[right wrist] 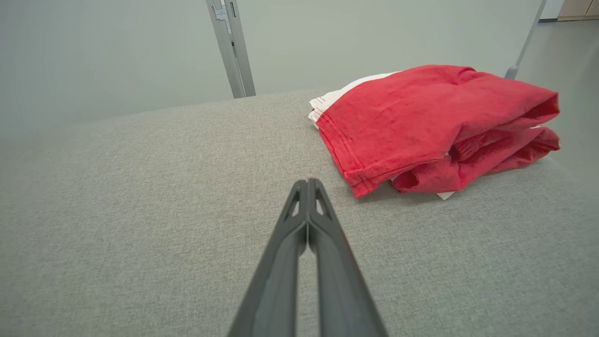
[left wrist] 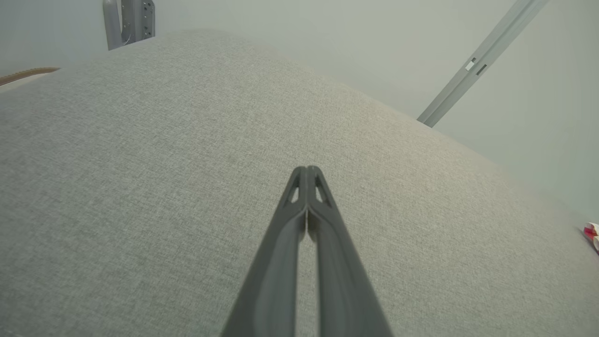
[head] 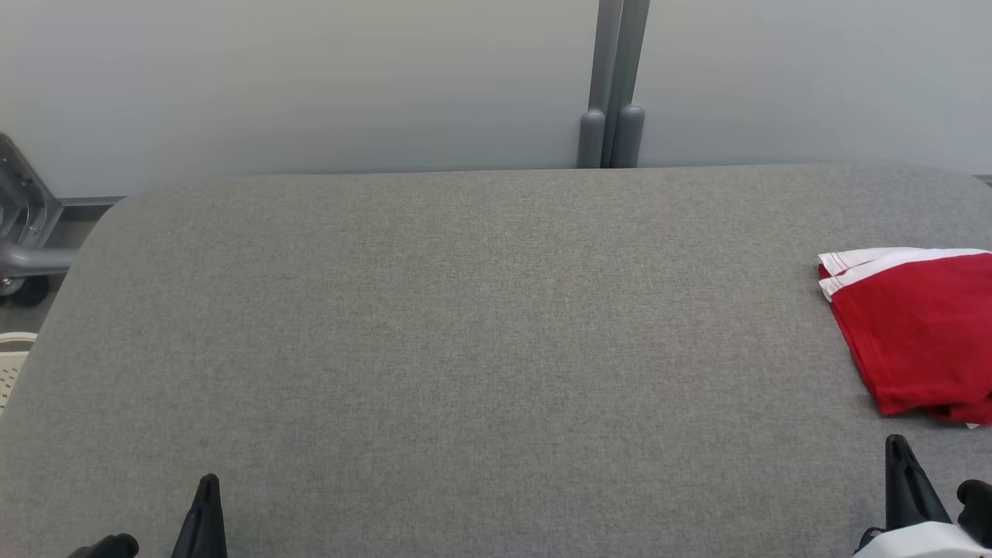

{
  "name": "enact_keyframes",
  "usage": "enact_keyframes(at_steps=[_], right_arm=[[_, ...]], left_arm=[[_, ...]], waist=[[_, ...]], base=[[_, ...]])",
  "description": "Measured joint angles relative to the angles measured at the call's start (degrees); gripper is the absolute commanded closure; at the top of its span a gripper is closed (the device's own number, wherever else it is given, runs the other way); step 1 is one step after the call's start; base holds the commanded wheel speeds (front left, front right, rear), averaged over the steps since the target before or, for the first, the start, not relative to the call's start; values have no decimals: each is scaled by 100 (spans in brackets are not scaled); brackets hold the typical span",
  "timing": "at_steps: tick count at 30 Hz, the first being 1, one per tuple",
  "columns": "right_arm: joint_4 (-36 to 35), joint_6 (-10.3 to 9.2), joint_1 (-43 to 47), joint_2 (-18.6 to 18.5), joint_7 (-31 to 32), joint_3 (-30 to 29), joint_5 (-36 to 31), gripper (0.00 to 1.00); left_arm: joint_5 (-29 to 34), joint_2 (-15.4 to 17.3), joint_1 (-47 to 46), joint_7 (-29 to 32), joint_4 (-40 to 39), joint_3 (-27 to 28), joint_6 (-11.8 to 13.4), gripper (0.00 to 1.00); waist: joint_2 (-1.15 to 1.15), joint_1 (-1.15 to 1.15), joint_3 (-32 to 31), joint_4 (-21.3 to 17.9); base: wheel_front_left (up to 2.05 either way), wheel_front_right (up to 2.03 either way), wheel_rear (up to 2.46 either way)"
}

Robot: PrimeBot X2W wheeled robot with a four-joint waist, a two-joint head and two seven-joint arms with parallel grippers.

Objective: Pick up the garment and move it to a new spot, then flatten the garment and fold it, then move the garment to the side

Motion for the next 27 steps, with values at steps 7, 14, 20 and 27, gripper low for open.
enact_keyframes(at_steps=[7, 14, 20, 27], right_arm=[[-16, 0, -98, -7, 142, 119, 872, 100], [-21, -1, -170, -20, 305, 191, 1655, 100], [-19, -1, -257, -26, 439, 250, 2293, 100], [-13, -1, -359, -43, 593, 314, 2980, 100]], left_arm=[[-601, -48, -100, 176, -40, 46, 0, 100], [-1114, -108, -201, 341, -76, 102, 0, 100], [-1553, -143, -283, 455, -121, 142, 0, 100], [-2035, -178, -377, 597, -165, 174, 0, 100]], waist=[[0, 0, 11, -25], [0, 0, 21, -50], [0, 0, 29, -71], [0, 0, 40, -96]], base=[[0, 0, 0], [0, 0, 0], [0, 0, 0], [0, 0, 0]])
